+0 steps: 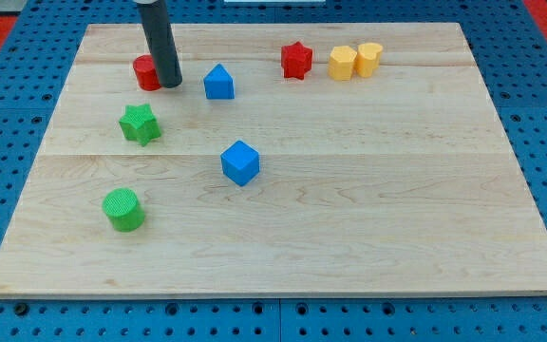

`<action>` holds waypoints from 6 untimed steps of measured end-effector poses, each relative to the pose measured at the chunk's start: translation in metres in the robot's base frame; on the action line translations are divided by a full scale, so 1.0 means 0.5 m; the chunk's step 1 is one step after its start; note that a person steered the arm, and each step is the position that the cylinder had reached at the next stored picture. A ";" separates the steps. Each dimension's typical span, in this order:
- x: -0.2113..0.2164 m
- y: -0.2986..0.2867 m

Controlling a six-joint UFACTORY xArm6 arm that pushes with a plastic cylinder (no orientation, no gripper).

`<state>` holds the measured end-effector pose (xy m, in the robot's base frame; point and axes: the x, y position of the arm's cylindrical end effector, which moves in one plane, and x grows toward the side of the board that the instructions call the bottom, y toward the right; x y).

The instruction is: Slide the green star a bit left

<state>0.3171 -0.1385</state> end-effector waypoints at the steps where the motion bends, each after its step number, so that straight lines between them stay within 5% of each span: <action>1: 0.012 0.044; 6: 0.154 0.030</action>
